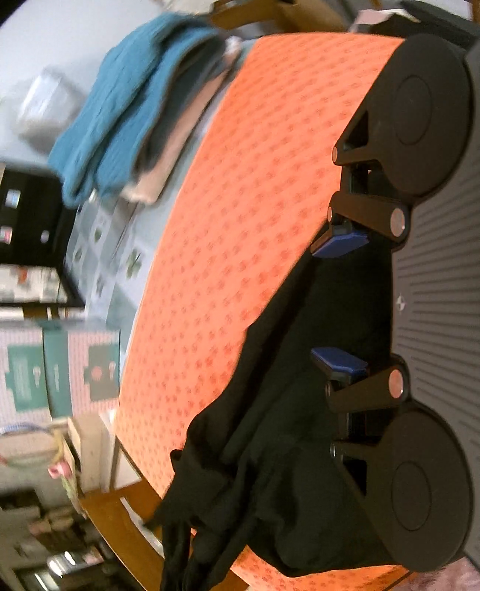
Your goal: Fold clothes
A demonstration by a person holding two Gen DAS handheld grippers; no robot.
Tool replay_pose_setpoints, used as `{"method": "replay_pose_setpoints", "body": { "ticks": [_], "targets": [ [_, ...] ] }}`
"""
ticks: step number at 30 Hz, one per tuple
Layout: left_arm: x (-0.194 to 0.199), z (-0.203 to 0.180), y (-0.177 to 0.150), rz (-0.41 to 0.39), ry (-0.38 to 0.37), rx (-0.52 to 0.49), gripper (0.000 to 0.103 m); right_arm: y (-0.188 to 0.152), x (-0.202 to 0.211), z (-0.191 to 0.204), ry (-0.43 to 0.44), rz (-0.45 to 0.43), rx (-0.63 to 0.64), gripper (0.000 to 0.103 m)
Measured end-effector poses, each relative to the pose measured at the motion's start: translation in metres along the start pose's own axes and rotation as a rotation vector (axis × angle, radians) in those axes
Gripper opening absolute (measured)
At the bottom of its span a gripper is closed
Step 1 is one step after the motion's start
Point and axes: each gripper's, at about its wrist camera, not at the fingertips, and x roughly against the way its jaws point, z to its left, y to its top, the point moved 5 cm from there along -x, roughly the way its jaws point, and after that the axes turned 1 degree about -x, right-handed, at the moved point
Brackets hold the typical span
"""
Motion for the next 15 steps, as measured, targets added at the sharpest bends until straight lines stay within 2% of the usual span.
{"method": "replay_pose_setpoints", "body": {
  "ticks": [5,8,10,12,13,15],
  "targets": [
    [0.002,0.031,-0.003,0.013,0.078,0.032,0.015,0.029,-0.028,0.016,0.06,0.023,0.061,0.06],
    [0.007,0.032,-0.01,0.023,0.045,0.016,0.028,0.043,-0.05,0.026,0.091,0.051,0.109,0.06],
    [0.011,0.028,-0.011,0.013,0.015,-0.004,0.044,0.048,-0.067,0.031,0.101,0.082,0.143,0.06],
    [0.016,0.02,-0.009,-0.011,-0.019,-0.037,0.053,0.05,-0.081,0.034,0.111,0.11,0.166,0.06],
    [0.018,0.015,-0.008,-0.024,-0.036,-0.054,0.062,0.05,-0.082,0.034,0.119,0.118,0.168,0.06],
    [0.021,0.003,-0.005,-0.034,-0.08,-0.084,0.069,0.049,-0.085,0.034,0.135,0.133,0.17,0.047]
  ]
}}
